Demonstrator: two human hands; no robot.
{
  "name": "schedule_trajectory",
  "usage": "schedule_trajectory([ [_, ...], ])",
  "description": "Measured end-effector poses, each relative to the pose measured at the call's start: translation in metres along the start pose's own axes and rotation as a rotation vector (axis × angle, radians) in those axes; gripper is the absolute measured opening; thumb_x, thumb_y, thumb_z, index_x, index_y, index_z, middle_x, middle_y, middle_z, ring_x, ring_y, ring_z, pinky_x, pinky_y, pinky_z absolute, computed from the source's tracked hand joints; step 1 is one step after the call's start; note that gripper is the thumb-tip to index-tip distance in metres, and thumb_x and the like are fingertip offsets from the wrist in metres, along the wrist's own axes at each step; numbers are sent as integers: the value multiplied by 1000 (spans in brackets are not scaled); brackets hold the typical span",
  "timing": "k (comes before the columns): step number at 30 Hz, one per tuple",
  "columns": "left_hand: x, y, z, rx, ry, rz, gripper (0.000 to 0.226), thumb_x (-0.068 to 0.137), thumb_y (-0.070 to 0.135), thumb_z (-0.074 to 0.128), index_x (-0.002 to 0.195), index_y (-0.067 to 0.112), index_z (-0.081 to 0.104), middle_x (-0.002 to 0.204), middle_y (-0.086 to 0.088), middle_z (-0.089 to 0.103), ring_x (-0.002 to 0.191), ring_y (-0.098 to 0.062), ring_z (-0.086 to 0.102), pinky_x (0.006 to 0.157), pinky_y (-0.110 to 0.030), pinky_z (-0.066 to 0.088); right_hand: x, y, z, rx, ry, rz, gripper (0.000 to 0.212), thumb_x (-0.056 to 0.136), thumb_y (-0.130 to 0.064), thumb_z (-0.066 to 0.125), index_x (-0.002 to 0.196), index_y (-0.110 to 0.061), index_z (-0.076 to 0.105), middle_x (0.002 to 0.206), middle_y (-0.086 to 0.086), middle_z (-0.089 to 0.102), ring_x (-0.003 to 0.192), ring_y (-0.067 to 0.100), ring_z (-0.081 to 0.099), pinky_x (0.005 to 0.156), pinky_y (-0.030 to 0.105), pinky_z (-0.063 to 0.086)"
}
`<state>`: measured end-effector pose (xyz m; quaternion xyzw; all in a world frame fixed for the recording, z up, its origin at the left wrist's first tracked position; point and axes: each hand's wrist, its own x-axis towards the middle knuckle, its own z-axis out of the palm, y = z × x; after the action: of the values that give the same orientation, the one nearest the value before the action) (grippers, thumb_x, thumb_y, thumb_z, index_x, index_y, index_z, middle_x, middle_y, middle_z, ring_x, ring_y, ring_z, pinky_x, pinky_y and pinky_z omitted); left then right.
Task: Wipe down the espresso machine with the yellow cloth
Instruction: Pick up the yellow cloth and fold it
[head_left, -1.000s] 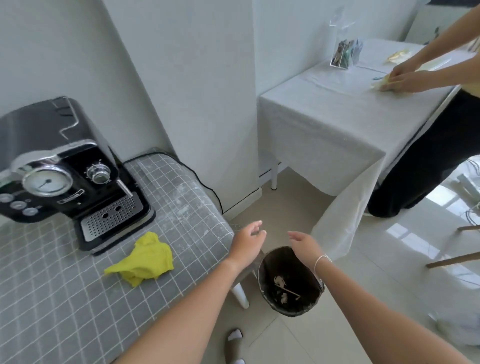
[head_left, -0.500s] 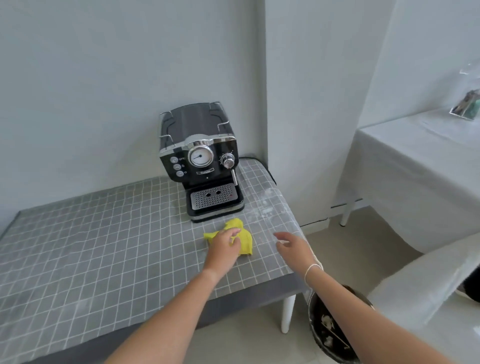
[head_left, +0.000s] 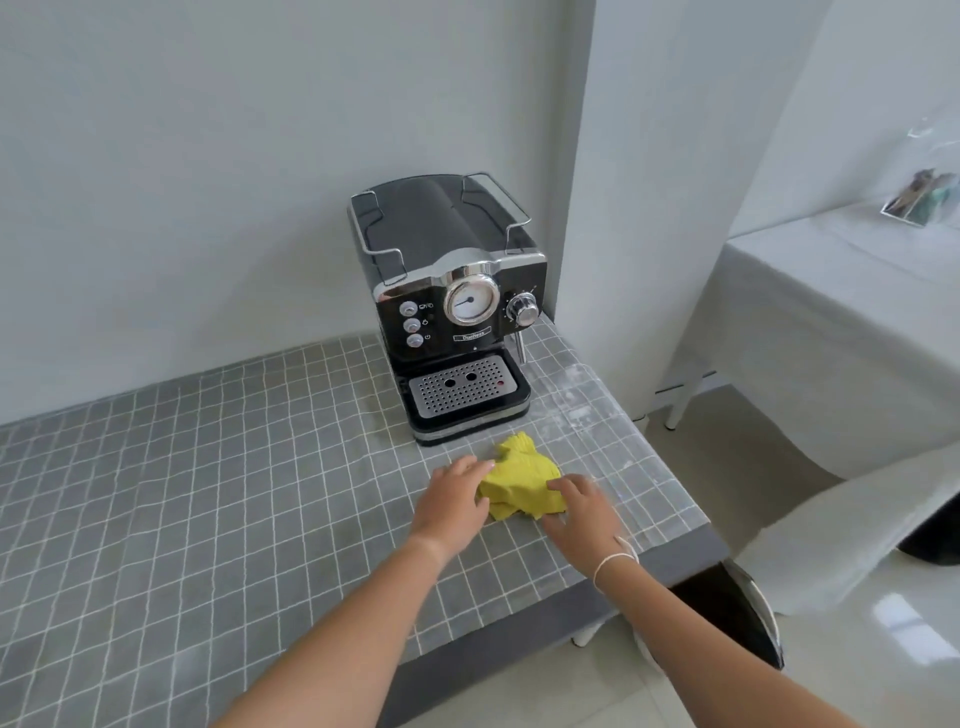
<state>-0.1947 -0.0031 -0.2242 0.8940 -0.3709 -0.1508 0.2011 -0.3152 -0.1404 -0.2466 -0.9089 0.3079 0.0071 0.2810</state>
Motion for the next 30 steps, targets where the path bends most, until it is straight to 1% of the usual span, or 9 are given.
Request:
schedule_trajectory([
  [3,12,-11,2,28,-41,42,48,94,21,46,140,26,37,137,3,45,125,-20,37,101,-33,39,7,-3,11,-71,36,51,36,88,-25,54,124,-21,50,134,-2,45,123,22,42,100,30,38],
  [5,18,-17,5,-20,-36,55,41,94,23,47,135,24,45,129,3,51,120,-18,42,96,-31,42,11,-6,13,-58,89,73,28,89,-20,49,117,-19,53,125,-2,52,117,21,45,93,29,41],
  [8,23,-30,2,-176,19,38,23,92,25,50,111,19,63,110,2,59,102,-17,53,83,-29,47,15,-16,14,1,164,104,21,91,-18,46,109,-17,58,109,2,60,103,22,54,81,31,46],
  [10,25,-38,-5,-316,61,5,18,91,24,53,100,15,66,102,0,62,89,-16,57,78,-29,50,17,-26,10,72,194,105,21,93,-20,47,110,-16,60,106,4,63,98,22,57,78,31,45],
  [15,26,-59,-48,-536,152,-62,13,94,22,50,94,16,62,89,0,64,78,-12,57,62,-11,41,31,-83,-11,249,246,-15,22,95,-22,47,108,-13,62,97,2,65,89,21,58,74,28,43],
  [20,8,-90,-97,-613,306,-148,14,94,17,50,97,14,63,91,-7,66,84,-20,60,70,-19,45,46,-154,-18,469,202,-223,14,94,-18,51,98,-12,63,72,-9,58,67,12,54,67,34,48],
  [24,-23,-115,-138,-602,417,-222,18,94,14,48,101,26,61,90,-5,66,83,-20,61,69,-24,48,54,-205,-20,492,92,-391,14,93,-22,53,96,-14,64,73,-11,58,71,7,53,69,26,43],
  [26,-40,-128,-158,-544,466,-276,20,95,16,48,108,25,60,99,4,65,91,-15,62,71,-17,46,57,-231,-19,494,24,-472,16,93,-25,53,95,-14,64,71,-13,56,67,3,51,67,24,40],
  [30,-73,-142,-177,-454,635,-357,25,93,15,50,114,25,58,109,8,59,102,-9,56,85,-19,41,57,-279,-12,456,-71,-592,19,94,-28,50,95,-14,63,69,-11,54,65,6,48,64,26,39],
])
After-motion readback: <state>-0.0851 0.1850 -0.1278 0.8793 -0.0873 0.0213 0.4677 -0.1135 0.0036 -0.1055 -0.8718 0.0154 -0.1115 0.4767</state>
